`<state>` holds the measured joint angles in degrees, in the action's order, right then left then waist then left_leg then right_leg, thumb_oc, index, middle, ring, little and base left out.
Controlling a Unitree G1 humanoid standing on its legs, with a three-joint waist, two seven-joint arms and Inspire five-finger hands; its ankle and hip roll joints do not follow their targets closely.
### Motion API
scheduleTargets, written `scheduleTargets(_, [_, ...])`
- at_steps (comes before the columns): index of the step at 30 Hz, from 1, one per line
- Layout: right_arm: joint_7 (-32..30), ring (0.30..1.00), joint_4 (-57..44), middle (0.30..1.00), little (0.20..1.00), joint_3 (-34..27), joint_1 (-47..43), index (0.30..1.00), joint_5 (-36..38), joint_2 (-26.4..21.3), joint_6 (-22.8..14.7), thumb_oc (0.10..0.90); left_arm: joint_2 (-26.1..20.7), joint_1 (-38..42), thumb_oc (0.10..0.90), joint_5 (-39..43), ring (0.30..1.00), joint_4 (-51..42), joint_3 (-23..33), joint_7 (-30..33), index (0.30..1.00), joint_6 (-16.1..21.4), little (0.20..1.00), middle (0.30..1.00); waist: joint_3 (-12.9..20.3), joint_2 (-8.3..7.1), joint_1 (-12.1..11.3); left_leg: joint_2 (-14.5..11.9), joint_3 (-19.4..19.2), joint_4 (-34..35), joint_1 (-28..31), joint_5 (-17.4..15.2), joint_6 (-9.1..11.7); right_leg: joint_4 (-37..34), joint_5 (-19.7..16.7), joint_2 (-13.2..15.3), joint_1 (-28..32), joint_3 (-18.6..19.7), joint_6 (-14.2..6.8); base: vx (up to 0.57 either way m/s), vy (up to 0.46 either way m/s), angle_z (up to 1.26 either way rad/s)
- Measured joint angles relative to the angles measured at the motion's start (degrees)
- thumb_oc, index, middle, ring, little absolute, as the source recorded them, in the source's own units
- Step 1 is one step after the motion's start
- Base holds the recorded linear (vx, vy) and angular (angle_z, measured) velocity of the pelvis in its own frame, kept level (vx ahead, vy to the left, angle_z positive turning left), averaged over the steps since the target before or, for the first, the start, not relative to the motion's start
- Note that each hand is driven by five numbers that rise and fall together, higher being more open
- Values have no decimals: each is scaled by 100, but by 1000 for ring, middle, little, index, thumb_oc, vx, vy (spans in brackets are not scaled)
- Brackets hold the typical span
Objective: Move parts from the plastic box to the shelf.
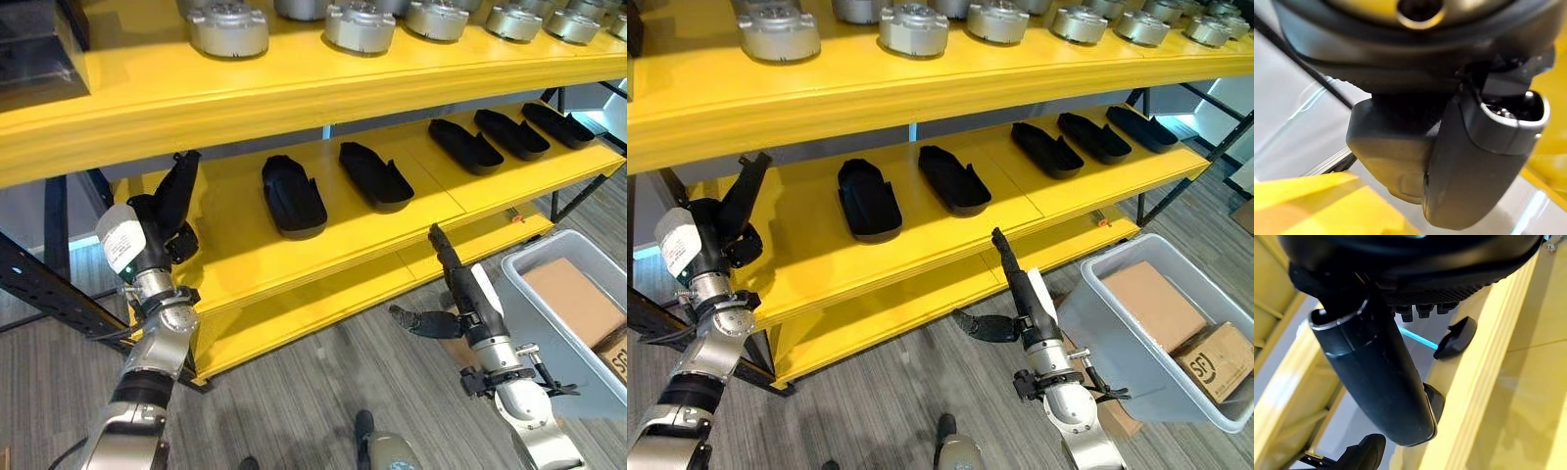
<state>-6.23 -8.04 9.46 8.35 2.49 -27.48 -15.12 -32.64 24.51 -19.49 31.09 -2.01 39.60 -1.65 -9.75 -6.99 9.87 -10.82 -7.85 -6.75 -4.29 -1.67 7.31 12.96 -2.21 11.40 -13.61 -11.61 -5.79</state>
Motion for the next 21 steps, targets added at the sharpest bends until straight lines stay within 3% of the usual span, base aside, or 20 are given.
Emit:
scheduleTargets(9, [23,1000,-1,1000,1000,52,-80,1000,0,-152,8,900,-85,488,400,358,300,727,-4,22,300,-96,300,300,-255,-8,0,-10,26,4,-100,4,8,-2,-17,-19,-87,-14,24,0,-2,0])
scheduleTargets(16, [55,1000,-2,1000,1000,99,-203,1000,1,-230,7,900,-485,1115,400,347,300,1400,-436,19,300,-97,300,300,-447,-9,39,-10,26,-3,-100,5,9,2,-17,-20,-85,-13,24,0,0,0])
scheduleTargets(21, [63,1000,-3,1000,1000,99,-211,1000,0,-246,7,900,-486,1313,400,351,300,1638,-488,15,300,-97,300,300,-500,2,88,-9,25,-6,-99,4,9,3,-17,-20,-86,-10,24,0,0,0])
